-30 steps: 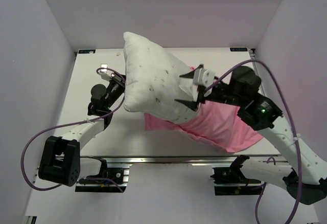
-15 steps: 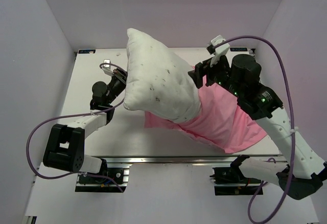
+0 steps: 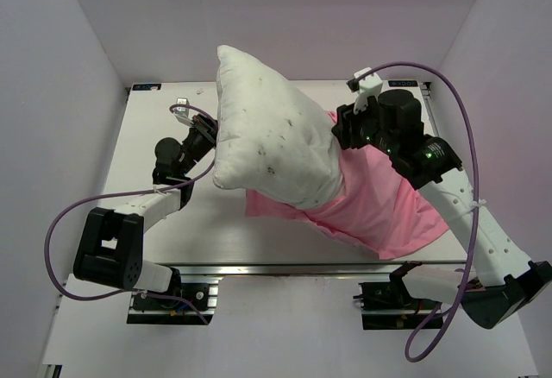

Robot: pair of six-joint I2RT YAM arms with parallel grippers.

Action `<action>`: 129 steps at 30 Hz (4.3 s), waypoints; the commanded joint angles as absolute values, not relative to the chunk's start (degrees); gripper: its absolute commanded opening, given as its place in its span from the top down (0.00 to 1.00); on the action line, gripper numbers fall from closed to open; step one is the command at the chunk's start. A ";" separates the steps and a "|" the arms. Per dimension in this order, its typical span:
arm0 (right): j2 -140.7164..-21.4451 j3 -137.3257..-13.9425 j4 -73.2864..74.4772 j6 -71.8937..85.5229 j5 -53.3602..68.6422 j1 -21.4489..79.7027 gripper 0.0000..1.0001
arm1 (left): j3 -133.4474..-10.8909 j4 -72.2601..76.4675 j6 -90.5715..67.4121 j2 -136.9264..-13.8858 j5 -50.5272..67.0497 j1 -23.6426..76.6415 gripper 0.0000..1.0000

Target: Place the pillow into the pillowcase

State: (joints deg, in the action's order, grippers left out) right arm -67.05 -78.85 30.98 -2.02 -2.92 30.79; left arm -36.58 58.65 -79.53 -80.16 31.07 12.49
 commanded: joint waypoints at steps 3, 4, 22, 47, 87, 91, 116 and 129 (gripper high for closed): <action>-66.88 -80.68 34.53 -2.55 -1.32 29.88 0.66 | -37.97 64.60 -80.24 -78.48 30.76 12.04 1.00; -66.97 -81.21 35.85 -2.64 -0.54 29.88 0.69 | -38.14 64.60 -80.24 -78.49 30.94 11.87 1.00; -93.49 -130.70 17.93 5.26 11.51 28.57 1.00 | -71.26 52.77 -80.33 -83.67 36.65 3.70 1.00; -77.98 -102.85 5.01 6.61 19.35 50.75 1.00 | -79.87 38.49 -80.68 -87.70 36.04 -3.43 1.00; -82.56 -110.25 0.71 6.95 16.61 33.96 1.00 | -80.78 50.97 -88.07 -87.01 42.19 -2.99 1.00; -75.07 -100.22 2.02 -2.78 12.68 58.23 1.00 | -81.47 50.63 -87.89 -88.24 42.89 -2.90 1.00; -73.81 -90.34 -10.44 -22.52 4.03 48.50 1.00 | -90.79 51.94 -91.40 -91.06 42.63 -2.64 1.00; -72.53 -91.19 -10.65 -28.36 4.51 64.74 1.00 | -90.44 54.05 -92.29 -91.58 41.92 -1.85 1.00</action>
State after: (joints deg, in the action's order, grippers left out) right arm -88.68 -95.88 0.64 -19.22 0.01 36.53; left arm -88.75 51.07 -91.81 -92.47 42.76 -2.07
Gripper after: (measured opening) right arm 0.007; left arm 0.025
